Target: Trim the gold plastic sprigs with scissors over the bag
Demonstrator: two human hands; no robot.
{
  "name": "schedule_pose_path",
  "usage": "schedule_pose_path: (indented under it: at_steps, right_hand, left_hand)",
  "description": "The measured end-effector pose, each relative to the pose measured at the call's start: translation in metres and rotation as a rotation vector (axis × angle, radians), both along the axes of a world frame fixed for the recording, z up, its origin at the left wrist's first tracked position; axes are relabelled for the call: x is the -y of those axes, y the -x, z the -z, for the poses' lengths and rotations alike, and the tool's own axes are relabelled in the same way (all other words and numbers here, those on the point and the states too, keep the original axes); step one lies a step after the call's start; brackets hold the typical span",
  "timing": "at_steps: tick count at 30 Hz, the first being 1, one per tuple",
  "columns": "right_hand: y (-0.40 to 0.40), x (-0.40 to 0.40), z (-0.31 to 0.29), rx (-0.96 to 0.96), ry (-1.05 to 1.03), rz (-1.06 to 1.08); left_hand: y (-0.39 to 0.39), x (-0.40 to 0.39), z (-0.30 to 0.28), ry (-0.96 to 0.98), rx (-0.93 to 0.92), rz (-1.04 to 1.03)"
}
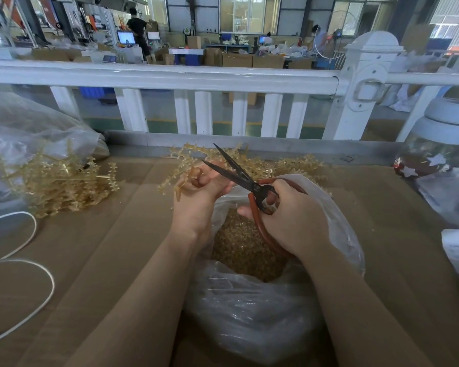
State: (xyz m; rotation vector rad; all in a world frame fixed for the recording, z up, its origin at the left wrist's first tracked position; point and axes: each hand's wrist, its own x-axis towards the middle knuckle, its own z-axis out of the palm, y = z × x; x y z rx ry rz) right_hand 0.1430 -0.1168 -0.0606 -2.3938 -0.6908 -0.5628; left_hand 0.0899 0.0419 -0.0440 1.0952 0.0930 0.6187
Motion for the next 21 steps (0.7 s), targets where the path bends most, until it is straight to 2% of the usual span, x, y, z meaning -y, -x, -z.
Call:
schedule_pose_path:
  at_steps: [12,21]
  right_hand:
    - [0.0016,0.0005,0.0000,0.130,-0.034,-0.001]
    - [0.0024,0.0017,-0.0008,0.129,-0.050,-0.007]
  left_hand:
    - [0.0007,-0.0017,-0.0034,0.006,-0.028,0.027]
    - [0.0031,-0.0006,-0.0047,0.001,-0.032,0.061]
